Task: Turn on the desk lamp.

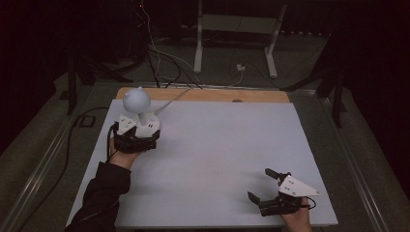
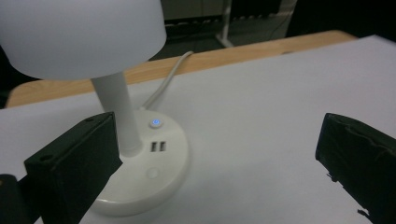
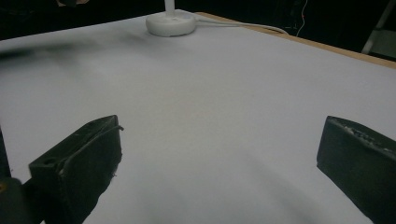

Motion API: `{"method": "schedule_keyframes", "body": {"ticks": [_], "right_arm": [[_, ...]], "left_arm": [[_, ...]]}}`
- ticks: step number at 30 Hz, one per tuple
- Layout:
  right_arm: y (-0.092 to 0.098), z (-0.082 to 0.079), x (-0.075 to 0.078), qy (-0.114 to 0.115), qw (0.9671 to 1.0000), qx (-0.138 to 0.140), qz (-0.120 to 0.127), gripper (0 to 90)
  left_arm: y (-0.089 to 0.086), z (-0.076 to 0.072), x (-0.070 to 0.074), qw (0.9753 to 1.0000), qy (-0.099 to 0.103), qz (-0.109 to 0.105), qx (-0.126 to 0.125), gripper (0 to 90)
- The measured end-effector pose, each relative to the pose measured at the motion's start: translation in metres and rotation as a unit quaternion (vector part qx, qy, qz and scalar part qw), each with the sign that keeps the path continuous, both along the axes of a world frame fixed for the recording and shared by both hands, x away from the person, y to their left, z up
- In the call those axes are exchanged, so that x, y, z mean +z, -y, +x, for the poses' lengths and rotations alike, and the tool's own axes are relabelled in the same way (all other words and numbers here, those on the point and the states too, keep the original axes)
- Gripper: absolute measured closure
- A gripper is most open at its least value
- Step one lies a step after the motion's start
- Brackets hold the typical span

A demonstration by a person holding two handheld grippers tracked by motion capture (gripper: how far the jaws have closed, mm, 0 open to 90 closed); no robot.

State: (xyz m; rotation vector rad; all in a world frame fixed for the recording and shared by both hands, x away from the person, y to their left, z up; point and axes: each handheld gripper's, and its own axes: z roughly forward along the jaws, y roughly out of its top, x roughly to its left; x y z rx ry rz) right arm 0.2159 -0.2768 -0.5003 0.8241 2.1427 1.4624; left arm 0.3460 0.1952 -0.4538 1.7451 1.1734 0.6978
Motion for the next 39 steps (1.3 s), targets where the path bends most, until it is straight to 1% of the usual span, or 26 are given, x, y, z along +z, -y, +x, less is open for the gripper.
{"method": "schedule_keyframes", "body": {"ticks": [3, 4, 6, 8, 9, 11, 12, 13, 14, 16, 18, 20, 22, 23, 24, 26, 28, 30, 31, 34, 39], "right_arm": [[0.0, 0.0, 0.0, -0.002, 1.0, 0.0, 0.001, 0.0], [0.0, 0.0, -0.001, -0.003, 1.0, 0.0, 0.0, 0.0], [0.0, 0.0, 0.0, -0.002, 1.0, 0.002, 0.0, 0.0], [0.0, 0.0, 0.0, -0.002, 1.0, 0.001, 0.002, 0.0], [0.0, 0.0, 0.0, -0.003, 1.0, 0.001, 0.002, 0.0], [0.0, 0.0, 0.0, -0.002, 1.0, 0.002, 0.001, 0.0], [0.0, 0.0, 0.0, -0.002, 1.0, 0.002, 0.002, 0.0], [0.0, 0.0, 0.0, -0.002, 1.0, 0.002, 0.002, 0.0], [0.0, 0.0, -0.001, -0.003, 1.0, 0.002, 0.002, 0.0], [0.0, 0.0, -0.001, -0.004, 1.0, 0.001, 0.0, 0.0], [0.0, 0.0, -0.001, -0.003, 1.0, 0.002, 0.001, 0.0], [0.0, 0.0, -0.001, -0.005, 1.0, 0.002, 0.002, 0.0], [0.0, 0.0, -0.001, -0.004, 1.0, 0.003, 0.001, 0.0], [-0.001, 0.0, -0.001, -0.004, 1.0, 0.003, 0.001, 0.0], [0.0, 0.0, -0.001, -0.004, 1.0, 0.003, 0.001, 0.0], [0.0, 0.0, -0.001, -0.005, 1.0, 0.003, 0.001, 0.0], [0.0, 0.0, -0.001, -0.004, 1.0, 0.003, -0.003, 0.0], [0.0, 0.0, -0.001, -0.005, 1.0, 0.002, -0.001, 0.0], [0.0, 0.0, -0.001, -0.006, 1.0, 0.002, 0.0, 0.0], [0.0, 0.0, -0.001, -0.005, 1.0, 0.003, -0.001, 0.0], [0.0, 0.0, -0.002, -0.008, 1.0, 0.002, 0.0, 0.0]], "left_arm": [[0.001, 0.005, -0.003, 0.9999, -0.009, 0.009, 0.008, 2.8], [0.001, 0.006, -0.004, 0.9998, -0.009, 0.013, 0.013, 3.9], [0.002, 0.008, -0.005, 0.9998, -0.01, 0.013, 0.013, 5.0], [0.0, 0.011, -0.008, 0.9998, -0.013, 0.003, 0.016, 7.7], [-0.001, 0.012, -0.009, 0.9997, -0.016, 0.0, 0.018, 8.1], [-0.002, 0.014, -0.01, 0.9997, -0.018, -0.002, 0.018, 12.4], [-0.004, 0.016, -0.011, 0.9993, -0.019, -0.008, 0.03, 13.1], [-0.004, 0.016, -0.011, 0.9993, -0.019, -0.008, 0.03, 16.4], [-0.005, 0.017, -0.013, 0.9991, -0.023, -0.013, 0.034, 16.7], [-0.008, 0.02, -0.016, 0.9987, -0.031, -0.015, 0.037, 19.0], [-0.01, 0.022, -0.019, 0.9984, -0.034, -0.016, 0.041, 21.9], [-0.012, 0.024, -0.021, 0.9984, -0.038, -0.017, 0.039, 25.2], [-0.012, 0.025, -0.023, 0.9984, -0.038, -0.017, 0.039, 29.4], [-0.013, 0.027, -0.025, 0.9981, -0.045, -0.02, 0.038, 30.8], [-0.014, 0.029, -0.026, 0.9978, -0.047, -0.021, 0.041, 32.4], [-0.014, 0.031, -0.028, 0.997, -0.057, -0.022, 0.048, 33.0], [-0.012, 0.033, -0.029, 0.9962, -0.06, -0.011, 0.061, 34.3], [-0.012, 0.034, -0.03, 0.9959, -0.063, -0.009, 0.065, 38.6], [-0.012, 0.035, -0.031, 0.9955, -0.06, -0.008, 0.072, 41.0], [-0.013, 0.037, -0.032, 0.9956, -0.059, -0.008, 0.072, 50.6], [-0.016, 0.04, -0.035, 0.996, -0.06, -0.004, 0.066, 59.4]]}}
